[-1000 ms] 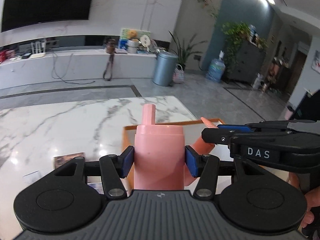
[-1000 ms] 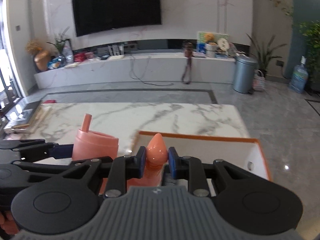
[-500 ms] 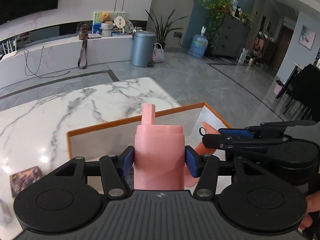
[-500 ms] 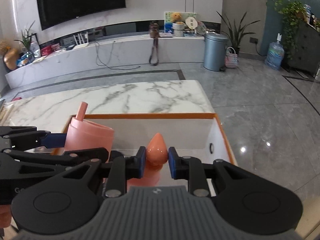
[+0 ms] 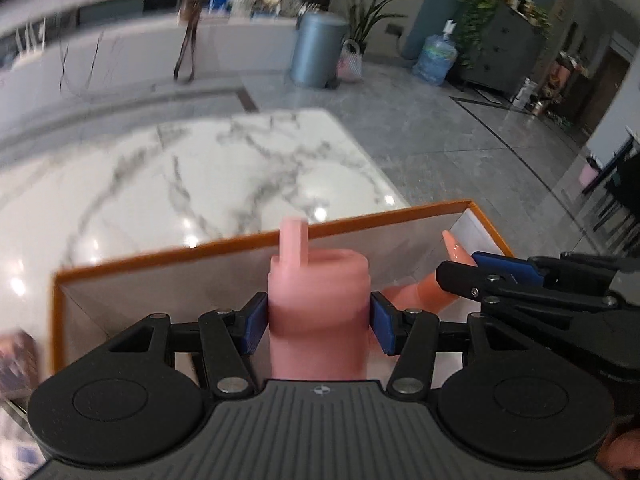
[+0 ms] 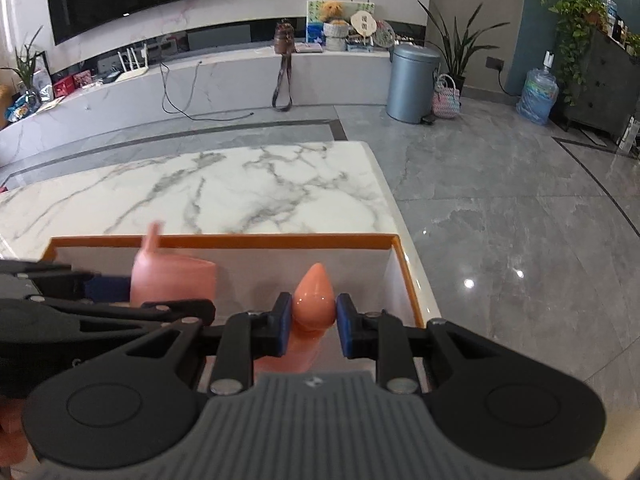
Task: Organize rigid objects
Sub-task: 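Carry both pink bottles over the orange box with both grippers, then lower both pink bottles into the orange box and open both grippers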
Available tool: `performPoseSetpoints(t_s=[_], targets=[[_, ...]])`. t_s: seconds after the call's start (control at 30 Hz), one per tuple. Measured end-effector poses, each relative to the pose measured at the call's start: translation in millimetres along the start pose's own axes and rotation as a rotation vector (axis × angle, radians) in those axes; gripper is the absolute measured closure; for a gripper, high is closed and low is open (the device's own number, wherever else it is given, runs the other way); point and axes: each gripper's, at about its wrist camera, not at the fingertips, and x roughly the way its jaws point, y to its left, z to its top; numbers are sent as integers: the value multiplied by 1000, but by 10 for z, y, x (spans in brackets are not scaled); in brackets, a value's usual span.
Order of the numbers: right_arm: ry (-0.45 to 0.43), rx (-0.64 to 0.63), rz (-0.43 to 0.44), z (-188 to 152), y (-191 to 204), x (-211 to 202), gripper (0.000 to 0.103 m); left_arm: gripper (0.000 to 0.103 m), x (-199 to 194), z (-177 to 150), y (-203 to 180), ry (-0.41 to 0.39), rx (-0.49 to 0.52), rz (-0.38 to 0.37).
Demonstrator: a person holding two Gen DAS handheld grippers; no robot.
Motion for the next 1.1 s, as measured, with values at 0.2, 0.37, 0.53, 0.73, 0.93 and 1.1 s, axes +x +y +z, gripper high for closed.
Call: performPoseSetpoints(t_s=[0.2, 0.37, 0.53, 0.73, 0.93, 1.1], targets=[[33, 6, -1, -12, -49, 191, 80, 41, 124, 9, 18, 17, -19, 26], [24, -1, 8, -9, -27, 185, 79, 41, 234, -1, 26, 54, -28, 40], [37, 4, 47, -13, -1, 194, 77, 41, 259, -28, 79, 82, -50, 45], [50, 44, 81, -20, 7, 208, 77, 40, 198, -33, 116, 80, -45, 49], [44, 64, 90, -16, -4, 146, 63, 40, 115, -32, 137, 72, -50, 35], [49, 94, 80, -53, -45, 81, 52, 29, 40, -35, 170, 66, -68, 16]])
